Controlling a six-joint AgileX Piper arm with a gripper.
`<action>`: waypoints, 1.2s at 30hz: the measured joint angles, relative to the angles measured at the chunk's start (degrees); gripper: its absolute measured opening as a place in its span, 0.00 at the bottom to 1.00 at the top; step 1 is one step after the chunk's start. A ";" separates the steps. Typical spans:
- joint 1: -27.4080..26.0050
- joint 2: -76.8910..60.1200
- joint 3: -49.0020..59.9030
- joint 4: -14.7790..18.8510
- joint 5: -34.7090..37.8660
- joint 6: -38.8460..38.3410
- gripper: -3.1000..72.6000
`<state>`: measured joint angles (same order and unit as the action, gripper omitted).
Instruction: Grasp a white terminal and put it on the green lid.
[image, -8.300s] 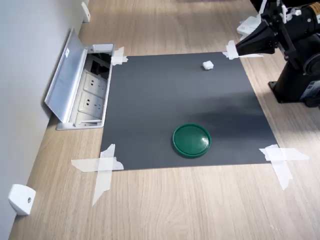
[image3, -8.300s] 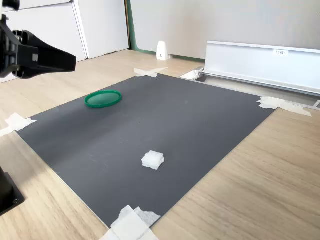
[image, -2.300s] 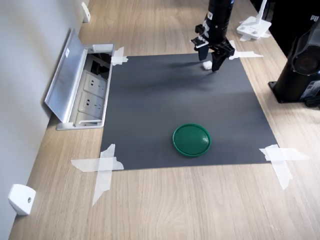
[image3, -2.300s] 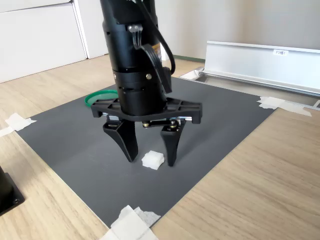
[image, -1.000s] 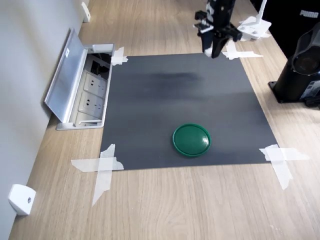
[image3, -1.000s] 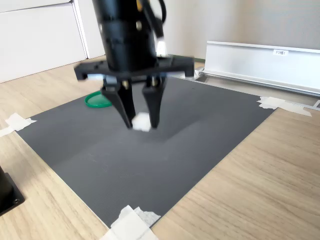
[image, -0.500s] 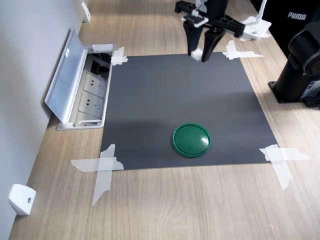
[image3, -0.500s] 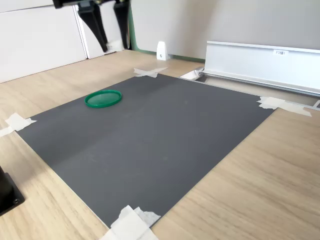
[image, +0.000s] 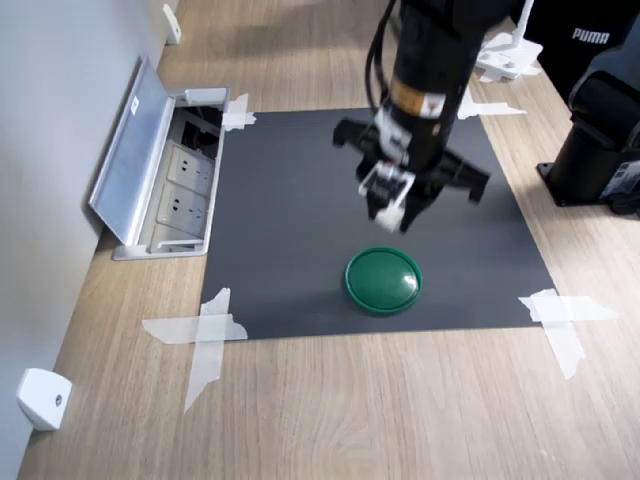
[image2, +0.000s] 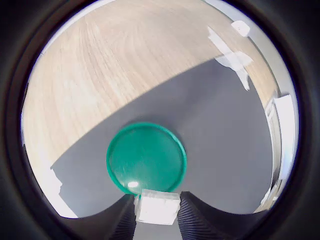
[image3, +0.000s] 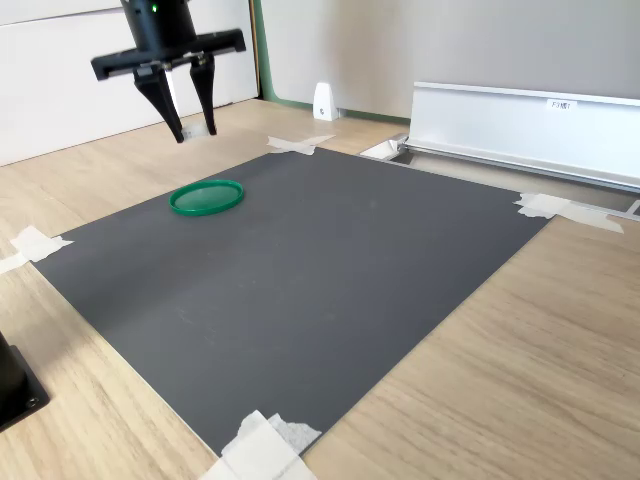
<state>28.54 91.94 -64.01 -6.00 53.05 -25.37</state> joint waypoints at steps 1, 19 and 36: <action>0.39 0.74 0.00 0.00 -0.42 0.11 0.47; 1.13 8.88 2.00 -0.21 -6.07 0.81 0.47; 1.13 5.73 2.31 -1.08 -5.20 -0.21 0.92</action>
<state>29.67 97.67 -61.71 -7.07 47.85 -25.58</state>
